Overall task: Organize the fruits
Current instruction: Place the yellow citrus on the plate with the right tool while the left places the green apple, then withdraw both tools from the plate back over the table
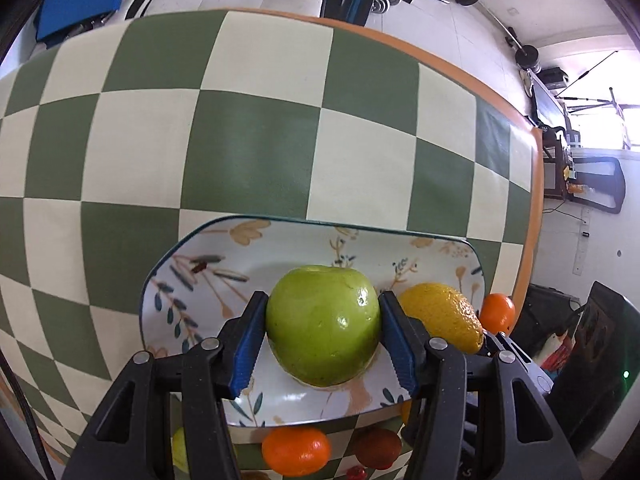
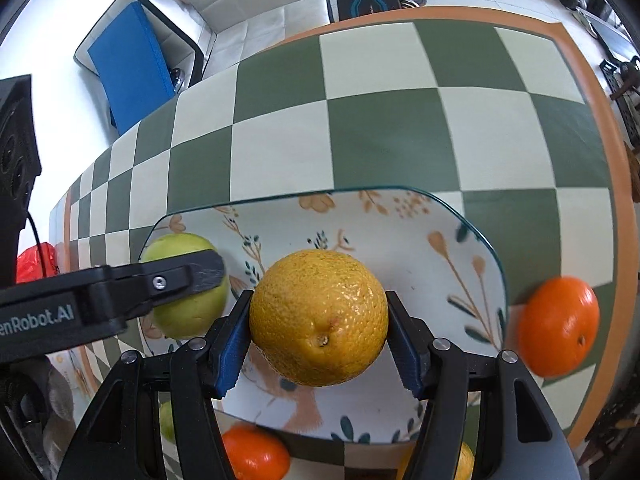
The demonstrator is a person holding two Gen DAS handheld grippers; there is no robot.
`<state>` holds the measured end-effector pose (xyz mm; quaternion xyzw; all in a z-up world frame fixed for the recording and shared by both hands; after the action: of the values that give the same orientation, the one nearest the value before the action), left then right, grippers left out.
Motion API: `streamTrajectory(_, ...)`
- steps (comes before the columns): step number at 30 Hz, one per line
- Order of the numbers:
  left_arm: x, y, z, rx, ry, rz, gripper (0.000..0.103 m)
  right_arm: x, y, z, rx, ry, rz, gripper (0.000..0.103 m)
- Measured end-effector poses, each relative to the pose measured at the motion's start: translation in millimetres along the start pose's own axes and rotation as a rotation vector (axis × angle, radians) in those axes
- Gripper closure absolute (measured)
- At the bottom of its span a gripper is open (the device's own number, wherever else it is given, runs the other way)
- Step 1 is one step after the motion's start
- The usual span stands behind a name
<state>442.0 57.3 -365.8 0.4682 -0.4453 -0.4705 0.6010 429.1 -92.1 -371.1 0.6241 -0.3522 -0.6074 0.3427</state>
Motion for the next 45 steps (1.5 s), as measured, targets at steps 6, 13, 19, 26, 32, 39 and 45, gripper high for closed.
streamTrajectory(6,-7,-5,-1,-0.036,0.019,0.016,0.049,-1,-10,-7,-0.008,0.016,0.001,0.038)
streamTrajectory(13,-5,-6,-4,-0.033,0.005,-0.009,0.039,3,-6,-8,-0.003,-0.006,0.001,0.022)
streamTrajectory(19,-4,12,1,0.036,-0.028,-0.086,0.017,2,13,2,0.020,-0.019,0.034,0.011)
streamTrajectory(26,-6,56,34,0.242,-0.088,-0.274,0.017,-9,42,31,0.064,0.016,0.176,0.008)
streamTrajectory(32,-18,87,84,0.352,-0.075,-0.324,0.017,-20,78,73,0.113,0.051,0.245,0.008)
streamTrajectory(39,-14,123,159,0.456,-0.073,-0.346,0.017,-45,131,125,0.181,0.118,0.269,0.008)
streamTrajectory(45,-15,163,206,0.522,-0.057,-0.329,0.017,-66,177,163,0.235,0.159,0.267,0.008)
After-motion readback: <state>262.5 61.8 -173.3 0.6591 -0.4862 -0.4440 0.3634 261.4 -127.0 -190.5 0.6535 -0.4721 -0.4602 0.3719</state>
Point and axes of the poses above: each gripper's, at about its wrist camera, not at the fingertips, and y roughly against the way its jaws point, x to its right, z to its underside, the point moved 1 cm from there along -y, roughly the way its jaws point, and after that the axes turned 15 degrees about -z, right-handed, at the moved point
